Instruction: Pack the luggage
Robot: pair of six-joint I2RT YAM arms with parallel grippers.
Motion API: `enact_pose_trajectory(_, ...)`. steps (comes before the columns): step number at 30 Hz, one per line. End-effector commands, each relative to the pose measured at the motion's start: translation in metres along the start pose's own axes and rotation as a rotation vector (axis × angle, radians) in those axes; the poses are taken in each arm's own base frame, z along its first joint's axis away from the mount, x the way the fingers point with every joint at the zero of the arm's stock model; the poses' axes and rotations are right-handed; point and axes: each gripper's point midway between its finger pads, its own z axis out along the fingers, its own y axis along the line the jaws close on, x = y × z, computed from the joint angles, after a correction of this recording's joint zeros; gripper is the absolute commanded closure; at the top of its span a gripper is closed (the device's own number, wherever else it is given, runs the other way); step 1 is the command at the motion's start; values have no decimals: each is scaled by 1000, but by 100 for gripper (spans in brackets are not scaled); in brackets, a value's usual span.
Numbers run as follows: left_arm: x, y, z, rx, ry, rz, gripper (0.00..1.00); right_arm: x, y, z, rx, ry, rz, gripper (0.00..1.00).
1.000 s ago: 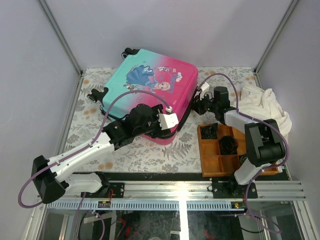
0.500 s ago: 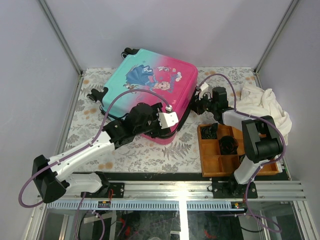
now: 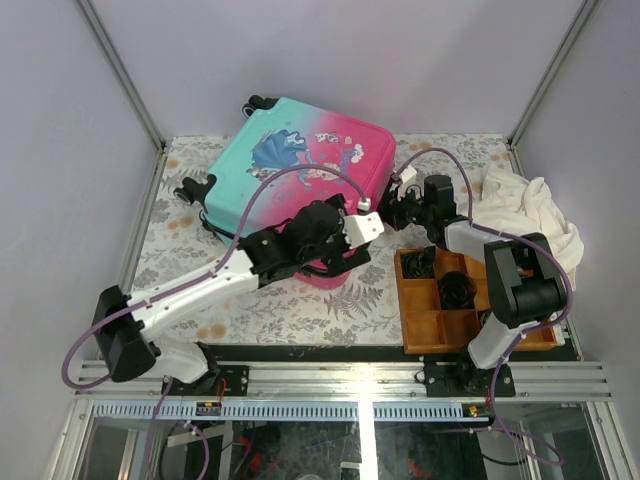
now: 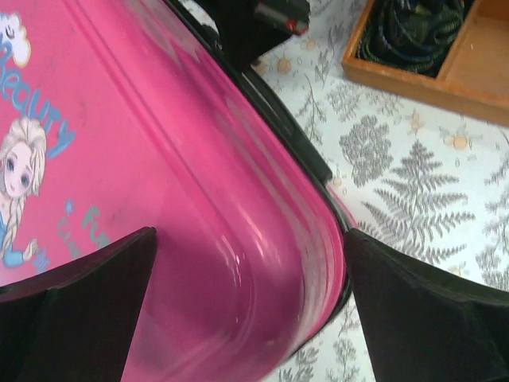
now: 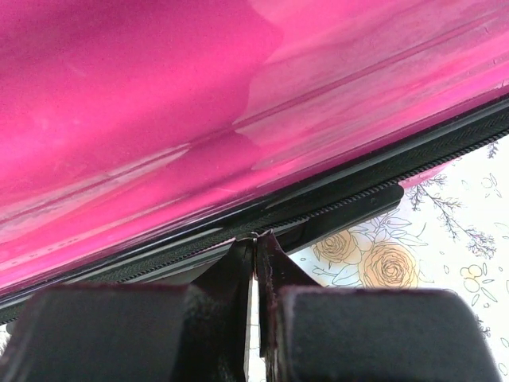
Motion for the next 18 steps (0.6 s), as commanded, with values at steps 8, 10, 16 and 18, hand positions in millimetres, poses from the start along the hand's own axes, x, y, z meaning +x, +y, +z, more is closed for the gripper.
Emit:
enact_pose_trajectory(8, 15, 32, 23, -186, 83, -10, 16, -13, 34, 2, -49, -19, -11, 100)
enact_pose_trajectory(10, 37, 41, 10, -205, 125, 5, 24, -15, 41, -1, -54, -26, -10, 100)
enact_pose_trajectory(16, 117, 60, -34, -167, 262, 17, 31, -4, 81, 3, -119, -6, -5, 100)
enact_pose_trajectory(18, 140, 62, -49, -151, 291, 42, 33, -2, 99, 6, -152, 2, 5, 100)
